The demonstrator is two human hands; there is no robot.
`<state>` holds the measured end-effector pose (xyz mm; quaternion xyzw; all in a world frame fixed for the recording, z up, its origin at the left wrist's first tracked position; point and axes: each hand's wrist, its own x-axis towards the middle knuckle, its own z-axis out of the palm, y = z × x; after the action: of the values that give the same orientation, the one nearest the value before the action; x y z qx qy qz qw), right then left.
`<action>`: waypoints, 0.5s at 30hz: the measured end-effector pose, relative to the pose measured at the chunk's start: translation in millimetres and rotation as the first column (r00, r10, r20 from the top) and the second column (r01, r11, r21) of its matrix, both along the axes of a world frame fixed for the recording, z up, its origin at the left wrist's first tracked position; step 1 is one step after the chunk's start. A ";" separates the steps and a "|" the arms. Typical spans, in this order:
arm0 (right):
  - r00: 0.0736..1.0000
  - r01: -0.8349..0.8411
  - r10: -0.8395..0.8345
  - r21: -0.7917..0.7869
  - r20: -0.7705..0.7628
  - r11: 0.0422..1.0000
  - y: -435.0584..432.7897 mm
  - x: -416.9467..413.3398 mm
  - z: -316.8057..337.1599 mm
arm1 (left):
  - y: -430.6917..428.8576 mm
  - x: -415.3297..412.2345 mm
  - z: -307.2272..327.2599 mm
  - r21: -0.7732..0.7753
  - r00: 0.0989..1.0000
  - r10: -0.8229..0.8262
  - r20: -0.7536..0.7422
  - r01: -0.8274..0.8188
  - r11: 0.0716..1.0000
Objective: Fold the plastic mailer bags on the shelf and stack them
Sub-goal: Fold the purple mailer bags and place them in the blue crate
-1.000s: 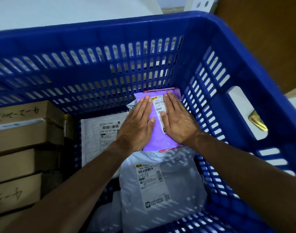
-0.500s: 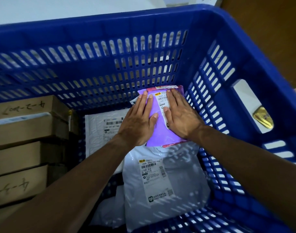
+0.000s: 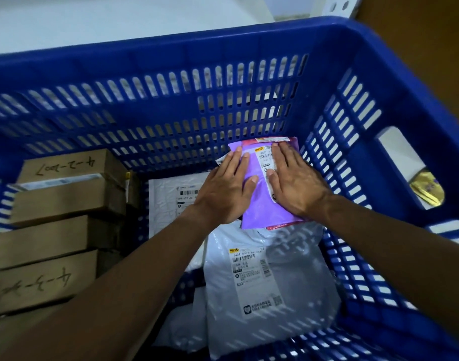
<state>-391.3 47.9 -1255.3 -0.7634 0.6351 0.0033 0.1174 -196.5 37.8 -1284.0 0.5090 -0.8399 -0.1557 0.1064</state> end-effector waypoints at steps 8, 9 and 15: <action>0.999 0.008 -0.006 0.038 -0.032 0.999 -1.4 -1.9 6.9 | -8.6 9.1 -4.2 0.025 0.996 -0.075 0.040 0.074 0.997; 0.999 0.007 -0.006 0.033 -0.033 0.999 -1.1 -0.9 8.0 | -10.1 9.3 -0.7 0.024 0.996 -0.079 0.041 0.078 0.997; 0.994 0.053 -0.049 0.032 -0.094 0.998 -2.8 10.0 19.3 | -10.7 6.8 35.2 0.231 0.999 0.030 -0.025 -0.024 0.973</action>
<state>-381.3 45.0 -1236.0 -0.7439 0.6591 0.0468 0.1005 -189.7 27.1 -1248.8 0.5271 -0.8075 -0.2577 0.0607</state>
